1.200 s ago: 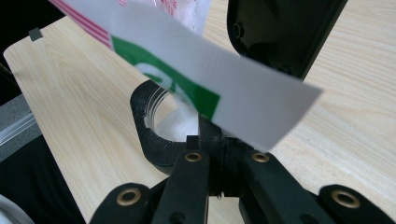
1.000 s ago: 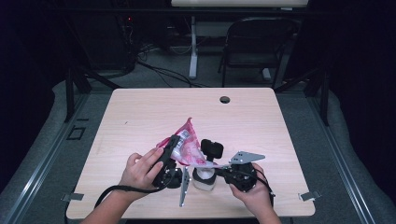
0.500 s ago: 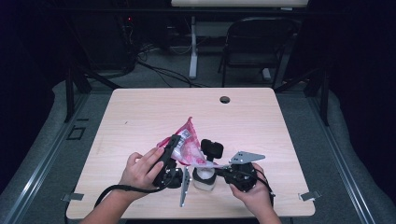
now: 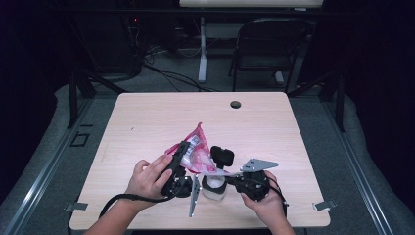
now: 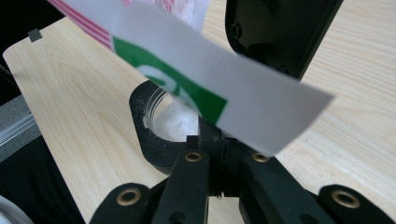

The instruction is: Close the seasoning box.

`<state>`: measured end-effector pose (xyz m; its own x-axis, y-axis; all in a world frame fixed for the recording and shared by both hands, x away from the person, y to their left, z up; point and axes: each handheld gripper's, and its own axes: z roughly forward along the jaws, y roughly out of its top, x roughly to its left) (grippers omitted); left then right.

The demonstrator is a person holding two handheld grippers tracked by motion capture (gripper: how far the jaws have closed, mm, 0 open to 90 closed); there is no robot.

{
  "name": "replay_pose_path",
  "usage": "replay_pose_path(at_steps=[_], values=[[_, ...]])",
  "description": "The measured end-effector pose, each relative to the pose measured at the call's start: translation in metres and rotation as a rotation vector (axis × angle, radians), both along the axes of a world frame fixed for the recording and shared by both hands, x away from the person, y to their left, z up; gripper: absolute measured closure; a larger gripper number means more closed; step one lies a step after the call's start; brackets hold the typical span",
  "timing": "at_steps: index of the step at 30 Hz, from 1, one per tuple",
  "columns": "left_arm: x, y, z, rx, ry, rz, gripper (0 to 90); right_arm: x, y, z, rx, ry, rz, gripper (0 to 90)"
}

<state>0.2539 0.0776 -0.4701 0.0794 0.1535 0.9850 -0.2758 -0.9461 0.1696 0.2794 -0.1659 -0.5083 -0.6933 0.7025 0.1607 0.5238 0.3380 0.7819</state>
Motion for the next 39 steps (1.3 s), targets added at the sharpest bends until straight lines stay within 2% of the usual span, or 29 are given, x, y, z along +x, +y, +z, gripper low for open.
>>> replay_pose_path(at_steps=[9,10,19,23,39], values=[[-0.0001,-0.0017,0.001,0.002,-0.002,-0.004,66.6,0.0002,-0.0005,-0.0002,0.0,0.001,-0.001,90.0],[0.0005,-0.0019,0.0012,0.004,-0.012,-0.009,66.6,0.0002,-0.0007,-0.0002,-0.002,0.002,-0.001,90.0],[-0.0001,-0.0037,0.0021,0.004,-0.004,-0.009,66.6,0.0002,-0.0004,-0.0011,0.0,0.004,-0.004,90.0],[-0.0007,-0.0045,0.0036,0.009,-0.016,-0.015,66.6,0.0001,-0.0007,-0.001,0.002,0.004,-0.005,90.0],[-0.0011,-0.0037,0.0032,0.009,-0.01,-0.007,66.6,0.0002,-0.0008,-0.001,0.002,0.003,-0.005,90.0]])
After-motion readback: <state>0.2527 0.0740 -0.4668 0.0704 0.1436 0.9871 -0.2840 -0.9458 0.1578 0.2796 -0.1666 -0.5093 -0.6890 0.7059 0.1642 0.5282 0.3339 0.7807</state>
